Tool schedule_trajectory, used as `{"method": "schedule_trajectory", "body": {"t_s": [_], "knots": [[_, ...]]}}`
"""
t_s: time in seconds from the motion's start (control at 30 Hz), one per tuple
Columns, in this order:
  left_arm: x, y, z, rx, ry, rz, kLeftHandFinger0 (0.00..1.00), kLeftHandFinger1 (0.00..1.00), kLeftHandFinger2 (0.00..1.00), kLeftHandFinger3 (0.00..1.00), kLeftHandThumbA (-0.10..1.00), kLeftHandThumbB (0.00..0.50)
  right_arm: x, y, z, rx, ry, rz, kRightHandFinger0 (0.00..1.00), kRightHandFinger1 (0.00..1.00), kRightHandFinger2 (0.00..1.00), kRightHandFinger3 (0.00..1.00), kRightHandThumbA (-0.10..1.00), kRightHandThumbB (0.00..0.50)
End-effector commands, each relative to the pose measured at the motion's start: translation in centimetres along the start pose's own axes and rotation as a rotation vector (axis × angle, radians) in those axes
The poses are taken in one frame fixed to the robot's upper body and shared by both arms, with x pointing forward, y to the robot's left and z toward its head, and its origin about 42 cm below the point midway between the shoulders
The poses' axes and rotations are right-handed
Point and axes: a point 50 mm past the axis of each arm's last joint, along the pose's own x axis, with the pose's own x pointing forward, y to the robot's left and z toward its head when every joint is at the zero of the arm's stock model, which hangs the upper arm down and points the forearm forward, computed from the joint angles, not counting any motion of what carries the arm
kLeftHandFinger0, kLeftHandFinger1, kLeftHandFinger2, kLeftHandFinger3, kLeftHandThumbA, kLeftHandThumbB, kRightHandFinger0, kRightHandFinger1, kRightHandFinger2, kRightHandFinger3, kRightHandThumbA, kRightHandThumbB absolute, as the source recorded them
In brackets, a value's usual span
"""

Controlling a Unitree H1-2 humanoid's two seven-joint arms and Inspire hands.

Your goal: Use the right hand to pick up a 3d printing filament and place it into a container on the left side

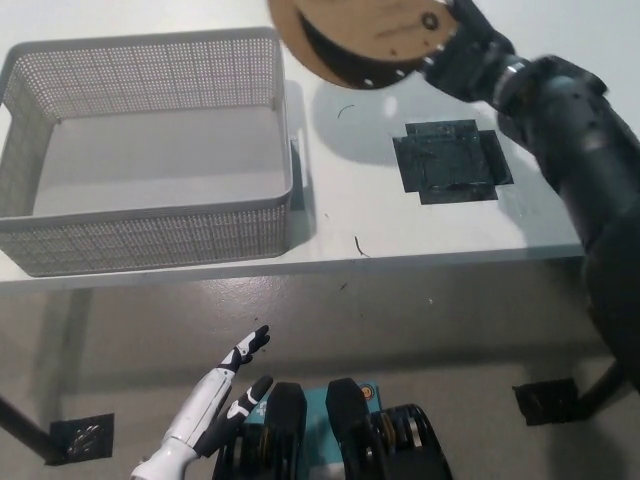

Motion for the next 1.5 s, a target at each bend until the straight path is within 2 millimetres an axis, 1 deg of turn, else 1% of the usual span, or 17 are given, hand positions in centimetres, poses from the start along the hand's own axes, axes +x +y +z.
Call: {"method": "schedule_trajectory", "body": {"t_s": [0.0,0.17,0.33,0.4,0.47,0.53,0.57,0.6,0.63,0.73,0.83,0.9,0.97,1.0,1.07,1.27,1.47], "knots": [[0.2,0.7,0.5,0.021,-0.041,-0.010,1.00,1.00,1.00,1.00,1.00,0.314,-0.1,12.0,5.4,-0.131,-0.139,0.151,0.00,0.13,0.67,1.00,-0.10,0.085],[0.4,0.7,0.7,0.019,-0.046,-0.016,1.00,1.00,1.00,1.00,1.00,0.309,0.3,14.7,3.7,-0.221,-0.088,0.160,0.00,0.07,0.61,1.00,-0.10,0.072],[0.7,0.7,0.8,0.016,-0.055,-0.015,1.00,1.00,1.00,1.00,1.00,0.311,0.8,17.0,1.8,-0.511,-0.125,0.093,0.00,0.24,0.77,1.00,-0.10,0.136],[0.8,0.8,0.9,0.023,-0.055,-0.020,1.00,1.00,1.00,1.00,1.00,0.315,1.1,18.4,0.1,-0.850,-0.176,-0.015,0.06,0.37,0.87,1.00,-0.10,0.185],[0.9,0.8,1.0,0.032,-0.060,-0.024,1.00,1.00,1.00,1.00,1.00,0.318,1.2,19.5,-1.3,-1.140,-0.190,-0.065,0.05,0.36,0.77,1.00,-0.10,0.151],[0.9,0.9,1.1,0.046,-0.054,-0.033,1.00,1.00,1.00,1.00,1.00,0.323,1.4,20.3,-2.6,-1.319,-0.220,-0.087,0.00,0.38,0.76,0.85,-0.10,0.154],[0.9,0.9,1.1,0.044,-0.054,-0.033,1.00,1.00,1.00,1.00,1.00,0.325,1.4,20.4,-2.9,-1.338,-0.227,-0.078,0.00,0.37,0.73,0.58,-0.10,0.137],[1.0,0.8,1.2,0.039,-0.053,-0.034,1.00,1.00,1.00,1.00,1.00,0.331,1.5,20.6,-3.9,-1.395,-0.242,-0.064,0.00,0.46,0.89,0.47,-0.10,0.144],[1.0,0.8,1.2,0.038,-0.051,-0.035,1.00,1.00,1.00,1.00,1.00,0.335,1.6,20.8,-4.4,-1.441,-0.248,-0.066,0.06,0.53,0.95,0.52,-0.10,0.143],[1.2,0.8,1.3,0.037,-0.056,-0.044,1.00,1.00,1.00,1.00,1.00,0.339,1.7,21.3,-5.6,-1.526,-0.241,-0.046,0.27,0.72,1.00,0.96,-0.08,0.222],[1.4,0.9,1.5,0.051,-0.062,-0.053,1.00,1.00,1.00,1.00,1.00,0.321,1.7,21.2,-6.0,-1.498,-0.159,0.030,0.52,0.74,0.89,1.00,0.26,0.279],[1.5,0.9,1.6,0.054,-0.063,-0.061,1.00,1.00,1.00,1.00,1.00,0.318,1.7,21.5,-6.1,-1.516,-0.108,0.082,0.94,1.00,1.00,1.00,0.49,0.355],[1.7,0.9,1.6,0.056,-0.066,-0.066,1.00,1.00,1.00,1.00,1.00,0.320,1.7,21.5,-6.0,-1.524,-0.096,0.091,1.00,1.00,1.00,1.00,0.58,0.390],[1.7,1.0,1.7,0.051,-0.066,-0.071,1.00,1.00,1.00,1.00,1.00,0.311,1.6,21.7,-6.0,-1.641,-0.080,0.112,1.00,1.00,1.00,1.00,0.86,0.448],[1.8,0.9,1.7,0.047,-0.071,-0.071,1.00,1.00,1.00,1.00,1.00,0.313,1.6,21.9,-5.9,-1.625,-0.078,0.125,1.00,1.00,1.00,1.00,0.96,0.498],[1.9,0.6,1.7,0.028,-0.071,-0.075,1.00,1.00,1.00,1.00,1.00,0.328,1.0,23.2,-3.6,-1.510,-0.213,0.150,1.00,1.00,1.00,1.00,0.95,0.500],[2.0,0.8,1.6,0.045,-0.064,-0.078,1.00,1.00,1.00,1.00,1.00,0.343,-1.7,25.9,5.2,-1.499,-0.480,0.154,1.00,1.00,1.00,1.00,0.95,0.478]]}}
